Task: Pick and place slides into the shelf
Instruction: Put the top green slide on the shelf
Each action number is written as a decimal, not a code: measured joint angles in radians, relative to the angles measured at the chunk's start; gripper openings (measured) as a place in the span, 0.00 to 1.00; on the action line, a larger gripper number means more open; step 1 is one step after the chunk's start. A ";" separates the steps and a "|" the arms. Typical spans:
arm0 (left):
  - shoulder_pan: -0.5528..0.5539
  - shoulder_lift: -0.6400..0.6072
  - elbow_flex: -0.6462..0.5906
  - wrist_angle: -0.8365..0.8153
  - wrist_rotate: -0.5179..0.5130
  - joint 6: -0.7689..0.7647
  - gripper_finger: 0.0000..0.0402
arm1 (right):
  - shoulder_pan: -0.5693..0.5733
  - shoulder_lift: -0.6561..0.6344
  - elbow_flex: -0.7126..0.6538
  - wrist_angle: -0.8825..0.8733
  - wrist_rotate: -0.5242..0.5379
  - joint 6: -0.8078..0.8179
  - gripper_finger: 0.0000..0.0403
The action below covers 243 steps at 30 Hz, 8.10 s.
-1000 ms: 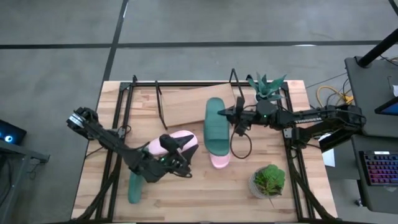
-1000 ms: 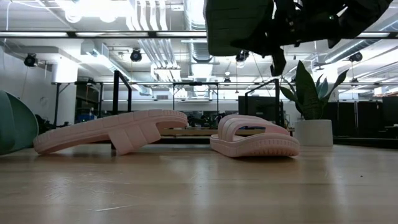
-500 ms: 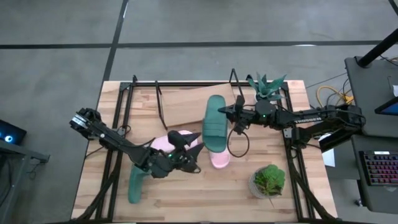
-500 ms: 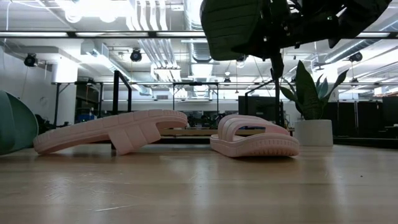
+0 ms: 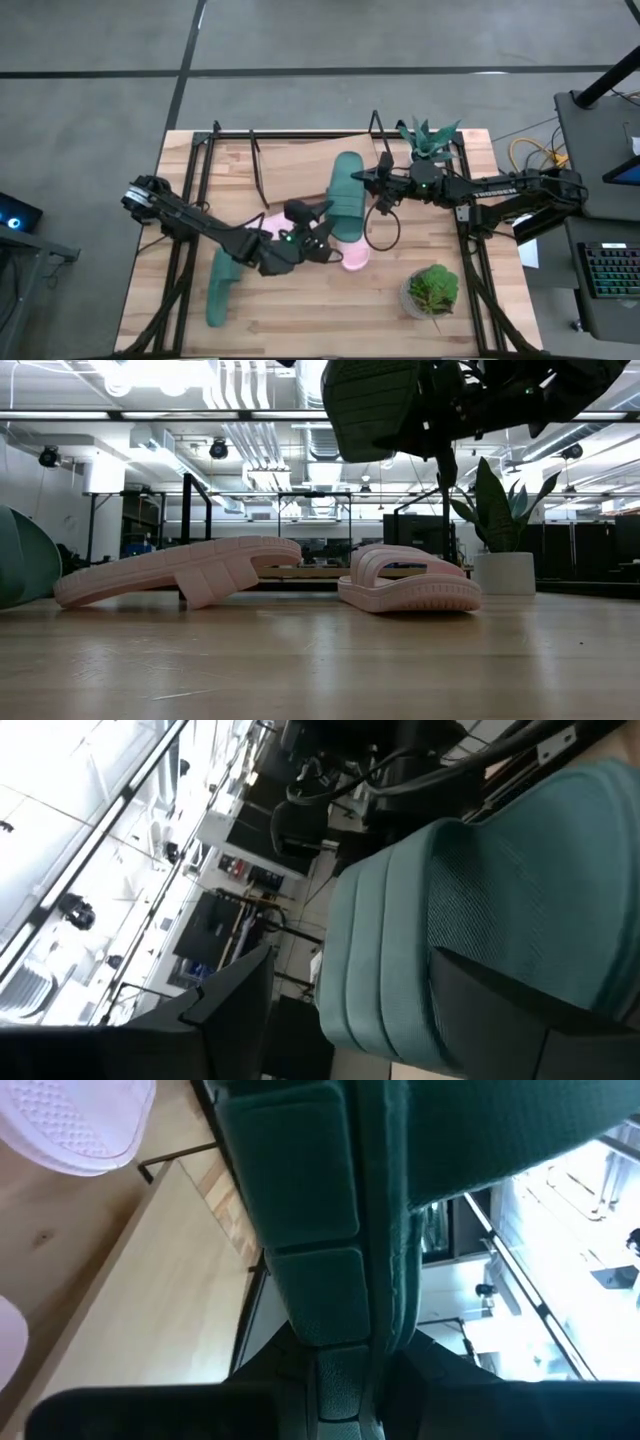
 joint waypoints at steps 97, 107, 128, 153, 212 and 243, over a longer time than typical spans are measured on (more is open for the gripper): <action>0.241 -0.056 -0.425 -0.037 -0.313 -0.261 0.00 | -0.016 -0.009 0.016 -0.027 0.012 0.785 0.51; 0.283 -0.066 -0.499 -0.038 -0.254 -0.264 0.00 | -0.017 -0.009 0.007 -0.027 0.013 0.798 0.51; 0.355 -0.066 -0.518 -0.038 -0.089 -0.263 0.00 | -0.017 -0.009 0.003 -0.027 0.016 0.797 0.51; 0.431 -0.150 -0.468 -0.365 0.370 -0.670 0.54 | -0.017 -0.009 0.003 -0.030 0.015 0.797 0.52; 0.410 0.154 -0.087 -0.755 0.214 -0.729 0.16 | -0.018 -0.009 0.003 -0.051 0.016 0.778 0.52; 0.375 0.140 -0.090 -1.118 0.116 -0.949 0.01 | -0.018 -0.009 0.003 -0.057 0.016 0.778 0.52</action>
